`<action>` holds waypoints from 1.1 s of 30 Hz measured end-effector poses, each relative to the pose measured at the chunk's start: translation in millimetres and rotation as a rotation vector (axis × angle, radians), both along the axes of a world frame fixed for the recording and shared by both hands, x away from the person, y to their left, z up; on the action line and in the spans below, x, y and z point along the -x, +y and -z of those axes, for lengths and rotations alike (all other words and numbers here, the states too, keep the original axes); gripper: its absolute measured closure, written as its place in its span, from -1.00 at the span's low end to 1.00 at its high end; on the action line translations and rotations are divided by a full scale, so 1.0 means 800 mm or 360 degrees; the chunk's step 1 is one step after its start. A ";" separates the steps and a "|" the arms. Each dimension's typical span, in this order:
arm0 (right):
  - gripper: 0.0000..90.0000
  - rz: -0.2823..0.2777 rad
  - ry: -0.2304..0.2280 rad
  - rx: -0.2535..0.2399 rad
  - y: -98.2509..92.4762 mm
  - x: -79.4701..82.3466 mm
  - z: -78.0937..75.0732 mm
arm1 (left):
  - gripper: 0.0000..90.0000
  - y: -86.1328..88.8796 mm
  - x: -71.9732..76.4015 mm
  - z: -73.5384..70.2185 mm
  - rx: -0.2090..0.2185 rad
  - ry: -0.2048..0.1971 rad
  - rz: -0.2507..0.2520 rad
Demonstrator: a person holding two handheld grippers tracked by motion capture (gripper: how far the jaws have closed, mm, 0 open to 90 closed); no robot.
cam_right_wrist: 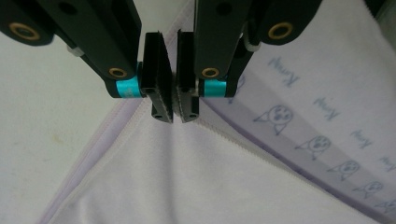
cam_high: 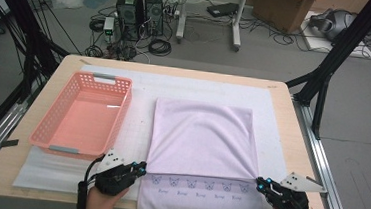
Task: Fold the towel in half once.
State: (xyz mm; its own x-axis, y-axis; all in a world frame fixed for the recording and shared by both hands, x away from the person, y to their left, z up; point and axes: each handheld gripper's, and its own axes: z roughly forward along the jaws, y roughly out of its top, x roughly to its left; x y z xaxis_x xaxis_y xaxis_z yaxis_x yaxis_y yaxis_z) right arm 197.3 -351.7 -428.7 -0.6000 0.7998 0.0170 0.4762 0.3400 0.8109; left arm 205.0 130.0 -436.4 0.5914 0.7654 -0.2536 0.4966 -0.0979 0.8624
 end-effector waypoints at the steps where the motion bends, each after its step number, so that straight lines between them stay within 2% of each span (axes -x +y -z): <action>1: 0.89 -0.0002 -0.0001 0.0000 0.000 0.004 0.000 | 0.93 0.000 0.005 0.000 0.0001 0.0000 -0.0003; 8: 0.89 -0.0033 0.0001 -0.0005 -0.003 0.034 -0.002 | 0.93 -0.001 0.037 0.000 0.0014 0.0003 -0.0022; 18: 0.90 -0.0071 0.0008 -0.0010 -0.006 0.067 -0.002 | 0.93 0.002 0.072 -0.001 0.0034 0.0000 -0.0021; 22: 0.90 -0.0085 0.0024 -0.0016 -0.006 0.078 -0.003 | 0.93 0.006 0.081 -0.001 0.0058 0.0006 -0.0021; 33: 0.91 -0.0135 0.0035 -0.0012 -0.006 0.103 -0.005 | 0.93 0.011 0.106 -0.004 0.0063 0.0013 0.0008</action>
